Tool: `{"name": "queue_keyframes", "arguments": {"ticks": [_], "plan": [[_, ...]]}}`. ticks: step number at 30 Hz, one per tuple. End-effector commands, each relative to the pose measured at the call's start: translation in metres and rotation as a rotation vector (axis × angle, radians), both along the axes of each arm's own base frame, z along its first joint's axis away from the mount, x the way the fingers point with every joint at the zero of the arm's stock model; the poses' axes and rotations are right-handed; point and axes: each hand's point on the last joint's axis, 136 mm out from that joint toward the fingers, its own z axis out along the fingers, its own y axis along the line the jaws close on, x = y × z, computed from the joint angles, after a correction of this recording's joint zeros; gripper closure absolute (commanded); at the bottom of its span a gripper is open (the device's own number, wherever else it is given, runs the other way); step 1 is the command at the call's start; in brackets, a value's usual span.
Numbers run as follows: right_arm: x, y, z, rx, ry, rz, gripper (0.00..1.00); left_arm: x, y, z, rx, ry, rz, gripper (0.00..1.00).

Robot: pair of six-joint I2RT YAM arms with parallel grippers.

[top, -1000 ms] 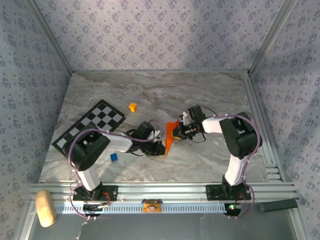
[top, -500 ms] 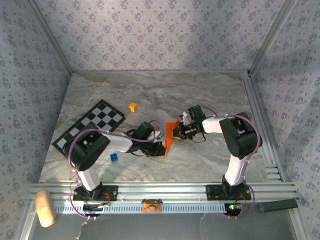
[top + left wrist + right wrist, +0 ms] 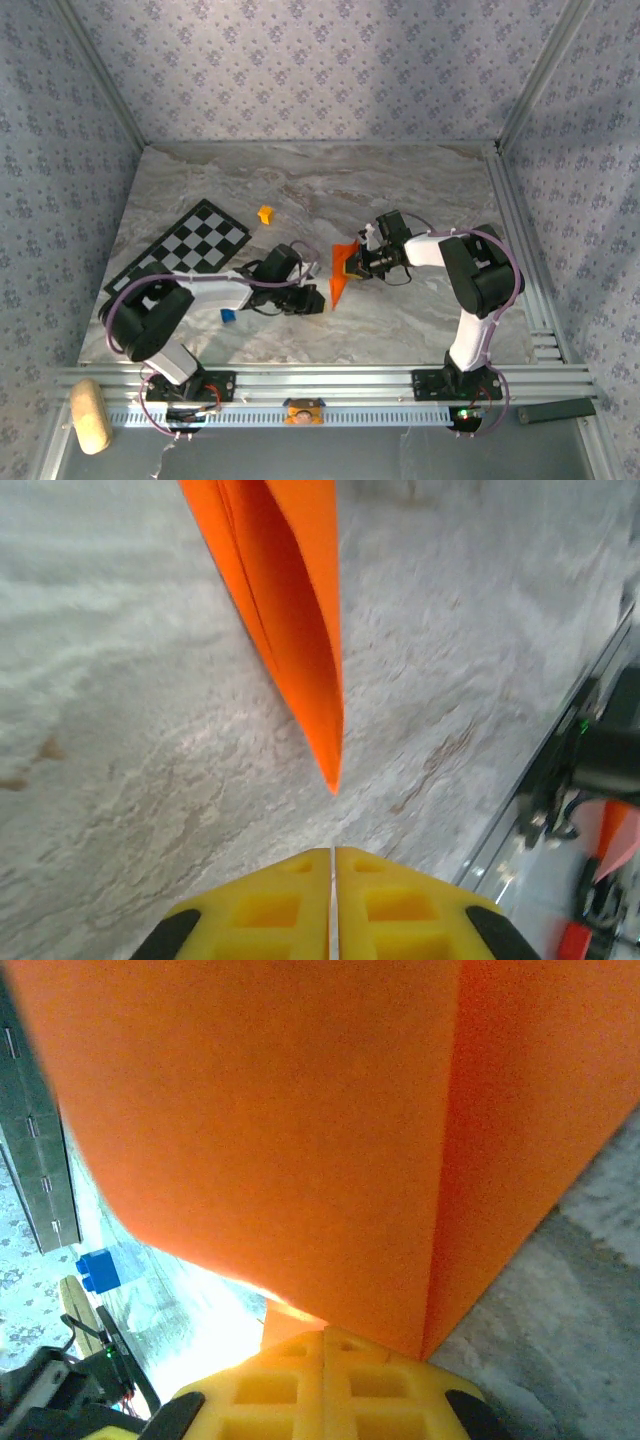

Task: Fold a paper plane with a square sheet of paper (pick it up from the middle)
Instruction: Fold the wing for the fifth time at the center of the table.

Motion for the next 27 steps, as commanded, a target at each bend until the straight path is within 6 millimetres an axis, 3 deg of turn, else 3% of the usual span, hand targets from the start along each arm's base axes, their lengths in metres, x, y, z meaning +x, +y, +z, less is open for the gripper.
{"name": "queue_keyframes", "arguments": {"ticks": [1, 5, 11, 21, 27], "plan": [[-0.013, -0.031, -0.040, -0.185, 0.081, -0.076, 0.95, 0.025, -0.009, 0.025, -0.042, -0.082, 0.045, 0.94], [-0.013, -0.028, -0.039, -0.181, 0.079, -0.075, 0.95, 0.044, -0.034, 0.043, -0.100, -0.082, 0.044, 0.98], [-0.013, -0.029, -0.042, -0.185, 0.087, -0.076, 0.95, 0.058, -0.064, 0.032, -0.098, -0.050, 0.034, 1.00], [-0.014, -0.029, -0.039, -0.184, 0.083, -0.075, 0.95, 0.057, -0.081, 0.017, -0.048, -0.061, -0.029, 0.98], [-0.014, -0.029, -0.039, -0.185, 0.083, -0.074, 0.95, 0.056, -0.077, -0.003, 0.034, -0.053, -0.036, 0.98]]}}
